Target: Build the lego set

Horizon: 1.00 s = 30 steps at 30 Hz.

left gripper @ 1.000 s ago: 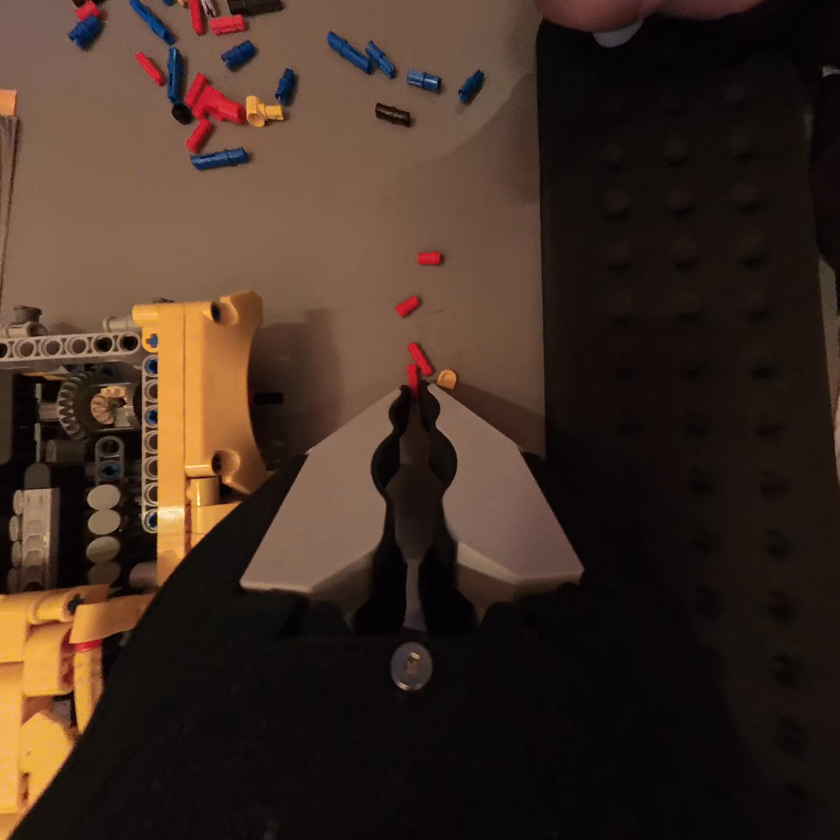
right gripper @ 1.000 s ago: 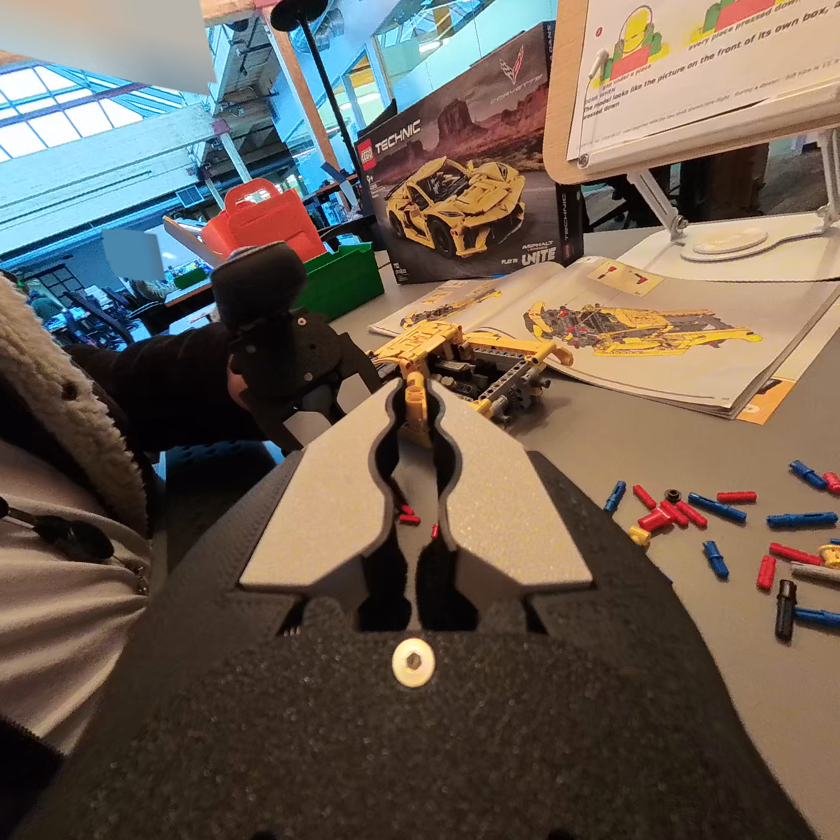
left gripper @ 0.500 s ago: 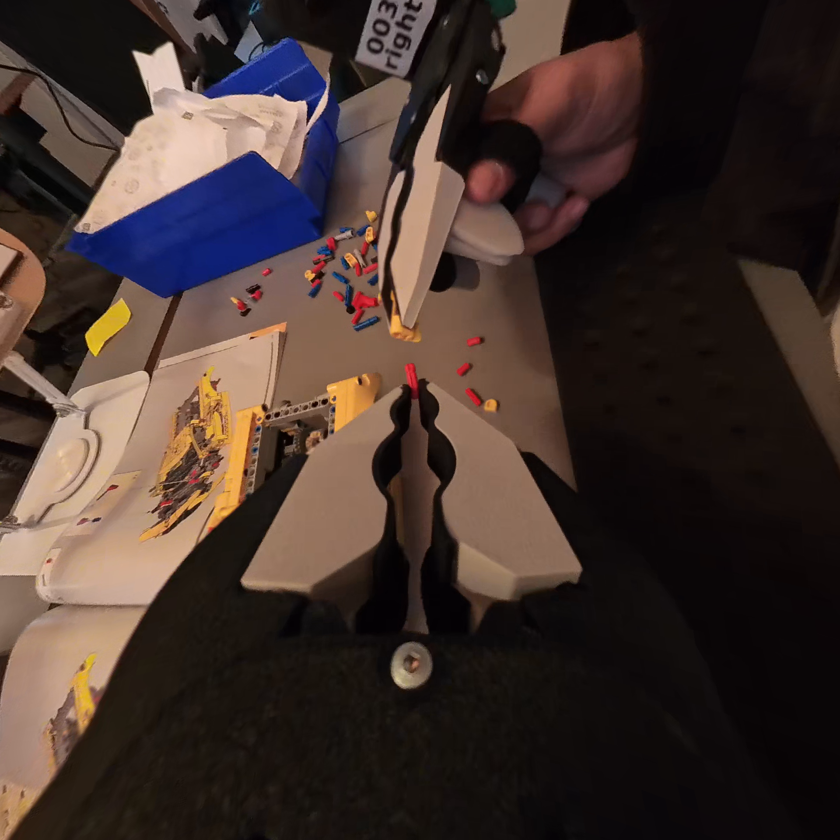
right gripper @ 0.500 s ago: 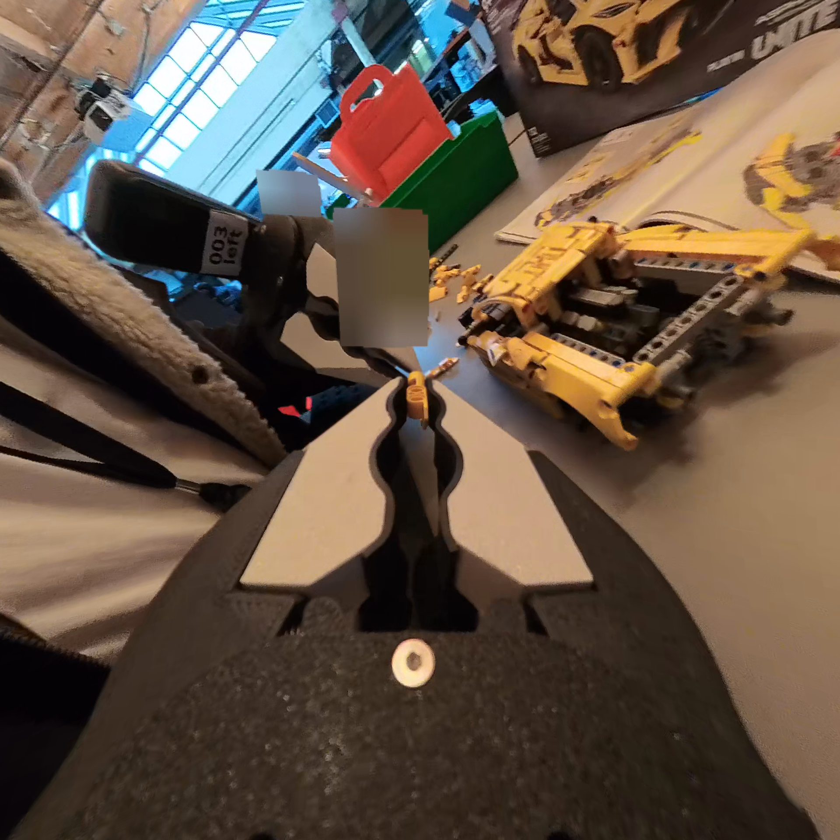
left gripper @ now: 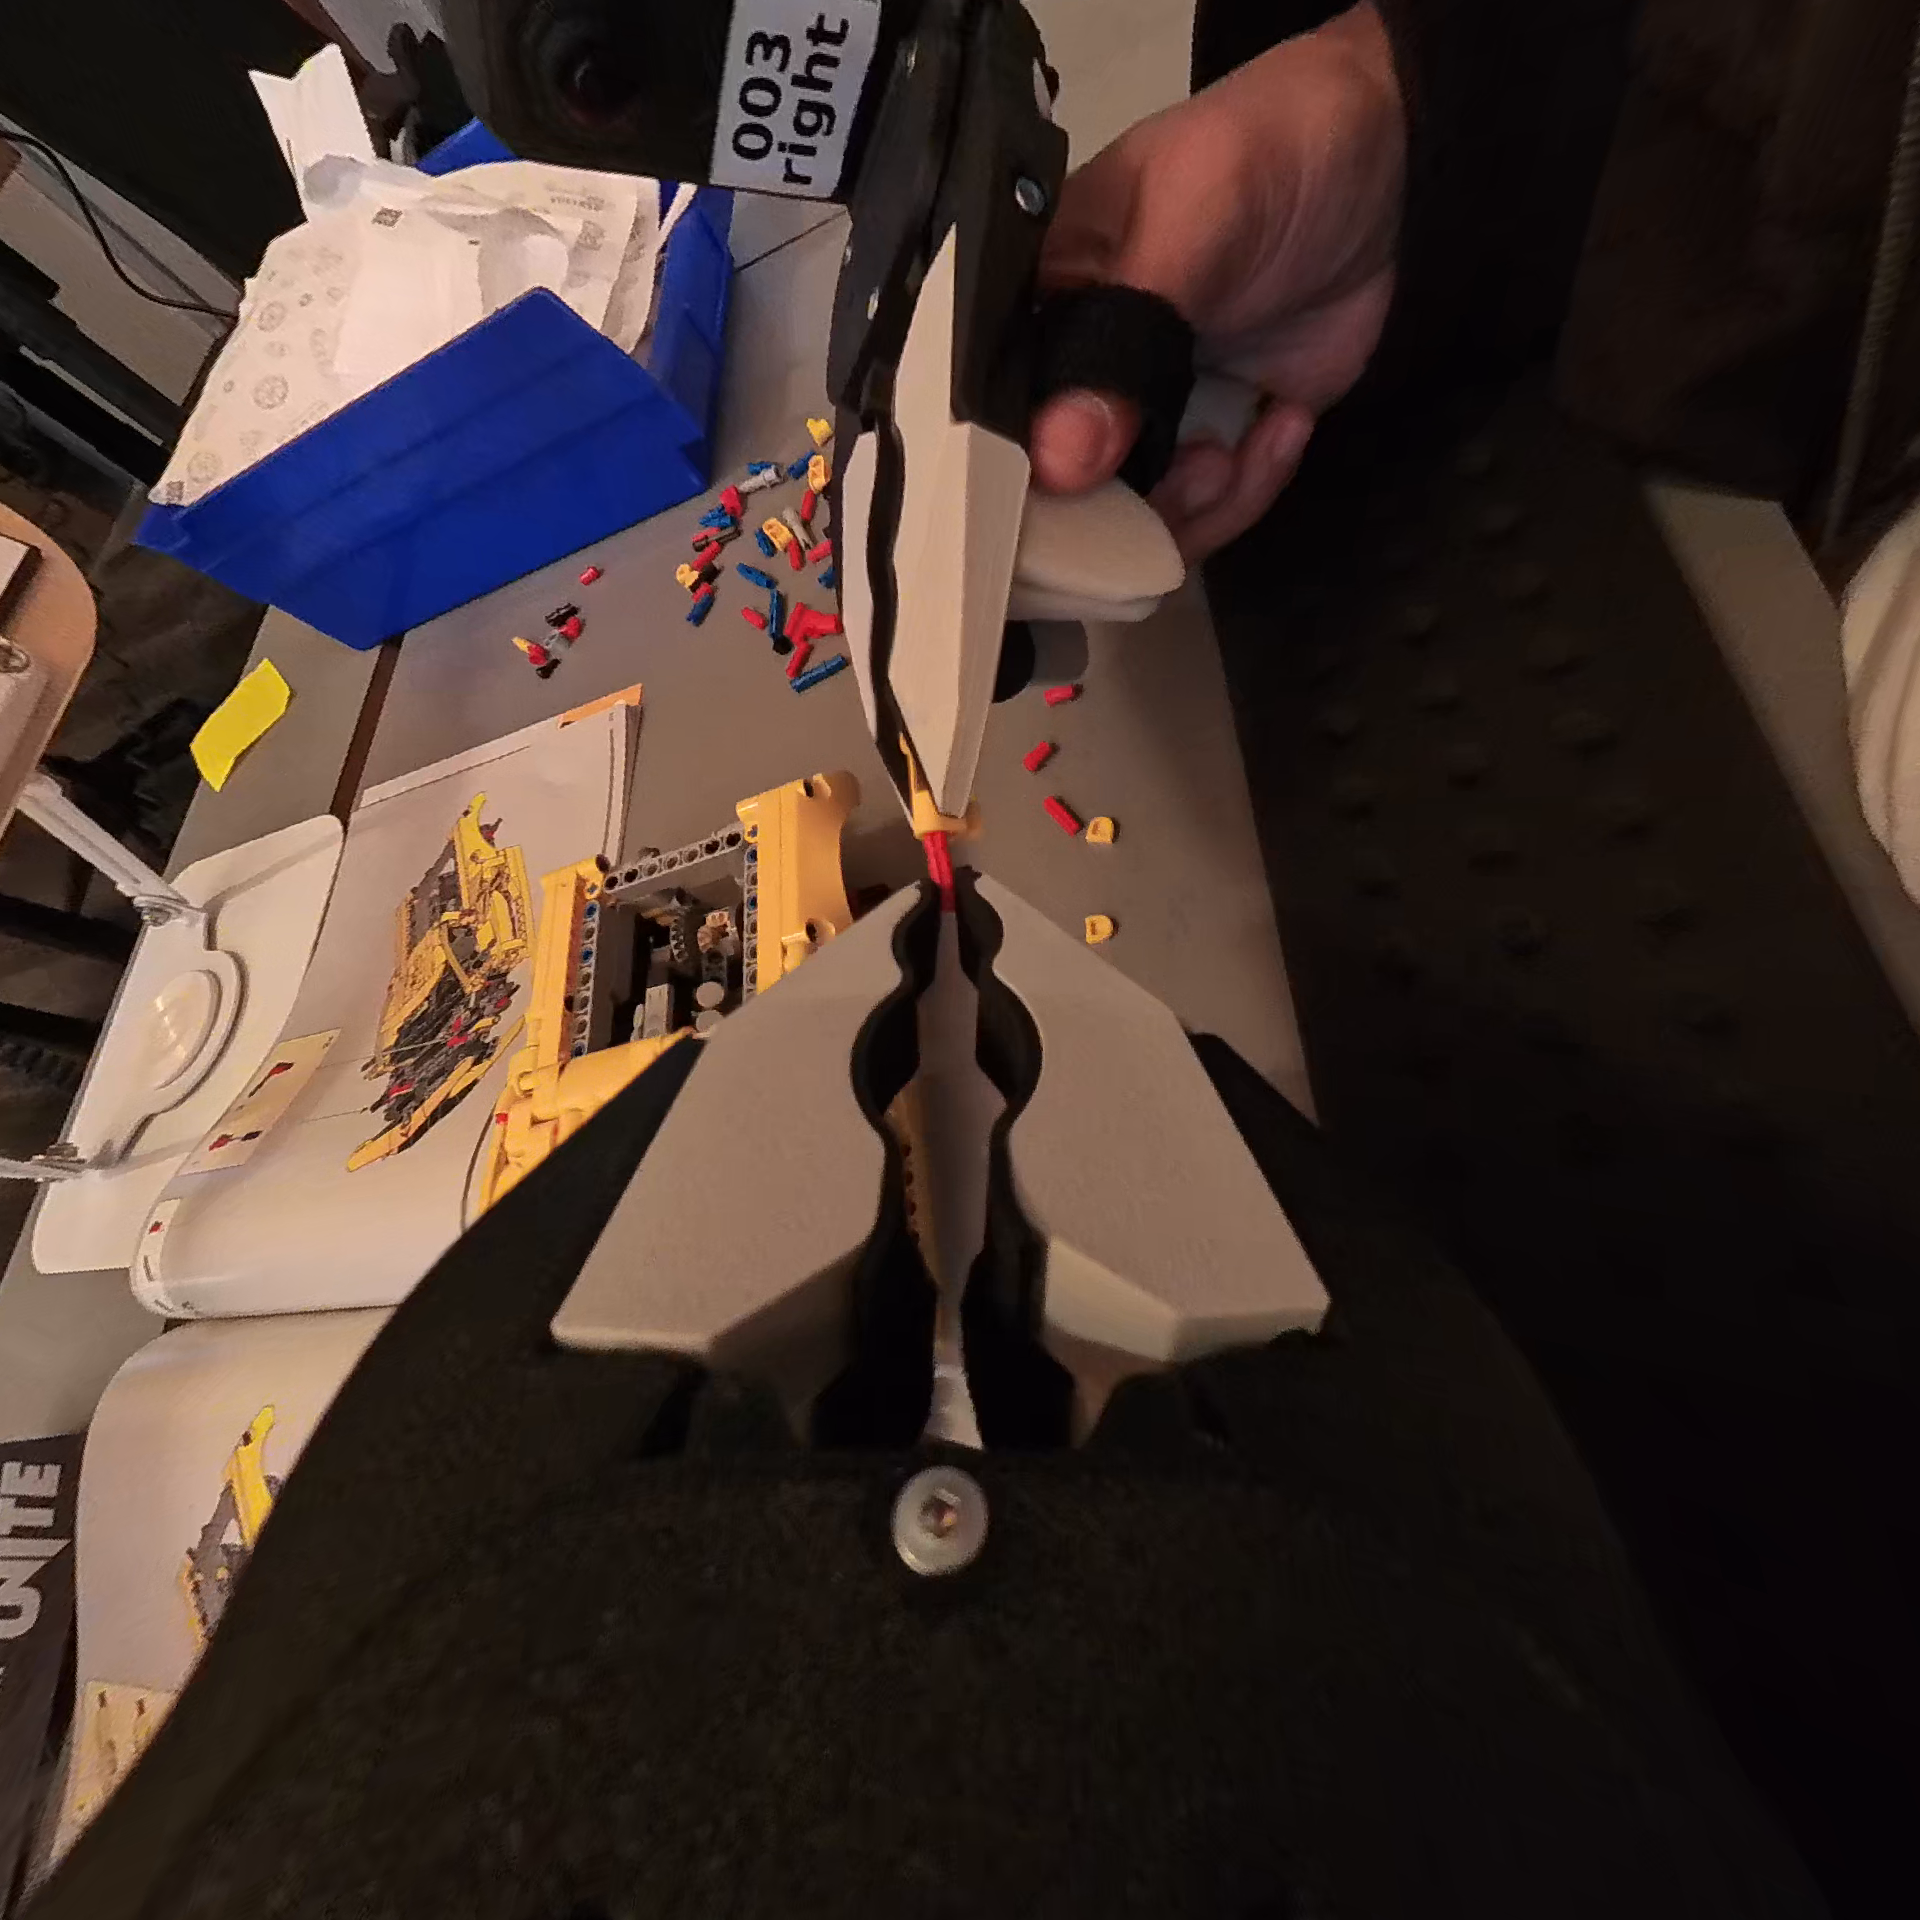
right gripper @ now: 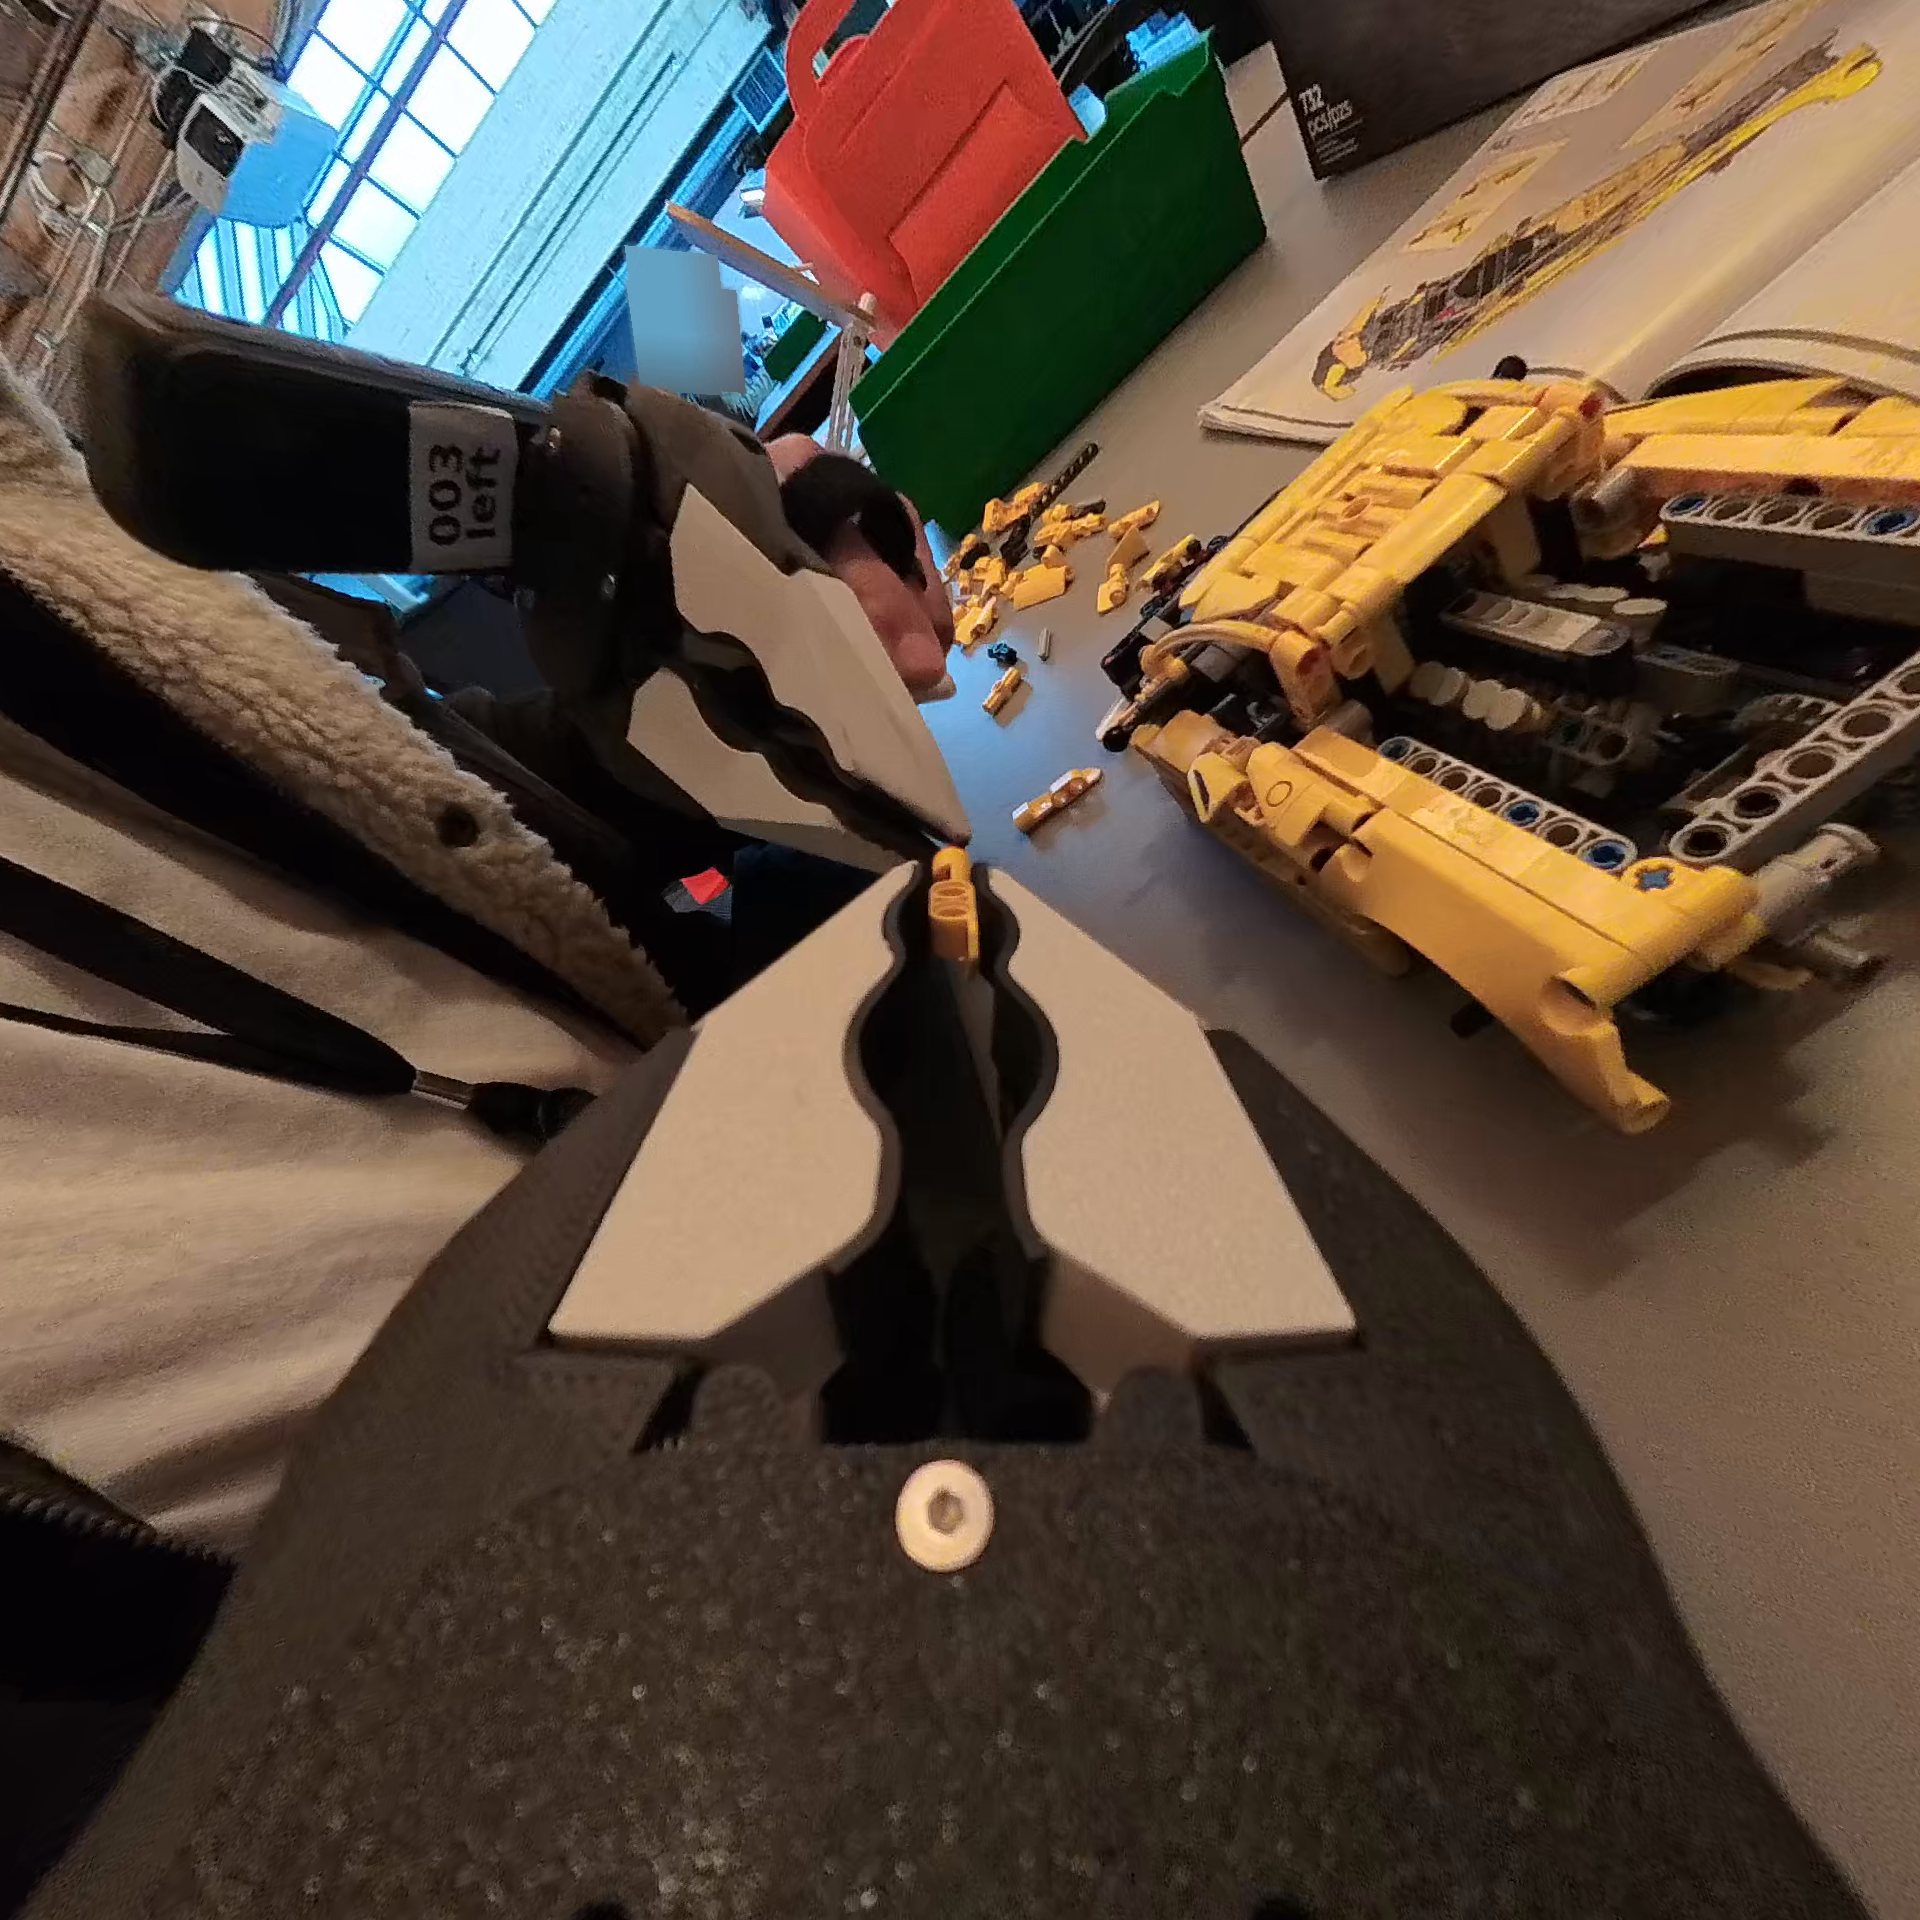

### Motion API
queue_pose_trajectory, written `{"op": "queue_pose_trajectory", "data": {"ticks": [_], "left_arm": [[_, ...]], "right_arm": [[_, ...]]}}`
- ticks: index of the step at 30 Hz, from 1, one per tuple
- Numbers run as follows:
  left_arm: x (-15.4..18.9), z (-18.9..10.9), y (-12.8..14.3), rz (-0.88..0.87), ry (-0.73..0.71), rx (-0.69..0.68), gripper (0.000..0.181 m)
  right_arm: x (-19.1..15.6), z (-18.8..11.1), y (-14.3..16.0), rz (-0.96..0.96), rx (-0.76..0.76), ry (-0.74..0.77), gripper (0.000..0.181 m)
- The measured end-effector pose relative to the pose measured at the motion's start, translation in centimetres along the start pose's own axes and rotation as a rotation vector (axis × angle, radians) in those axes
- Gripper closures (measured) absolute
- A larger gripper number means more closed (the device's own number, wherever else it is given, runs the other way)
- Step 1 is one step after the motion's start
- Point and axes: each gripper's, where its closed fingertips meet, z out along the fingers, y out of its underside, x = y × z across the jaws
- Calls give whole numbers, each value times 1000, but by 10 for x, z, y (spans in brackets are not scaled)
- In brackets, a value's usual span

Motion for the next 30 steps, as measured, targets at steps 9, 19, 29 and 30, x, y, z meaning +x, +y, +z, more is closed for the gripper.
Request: {"op": "queue_pose_trajectory", "data": {"ticks": [9, 19, 29, 30], "left_arm": [[17, 2, 9, 0, 118, -22, 179], [23, 9, 8, -91, 166, 48, 180], [13, -7, 12, -170, 164, 80, 179], [14, -8, 10, -184, 162, 99, 179]], "right_arm": [[-1, 6, 19, -14, -110, -22, 175], [-6, 9, 20, 29, -77, -94, 175], [2, 7, 21, -4, -89, -32, 175], [1, 9, 22, -8, -97, -32, 175]]}}
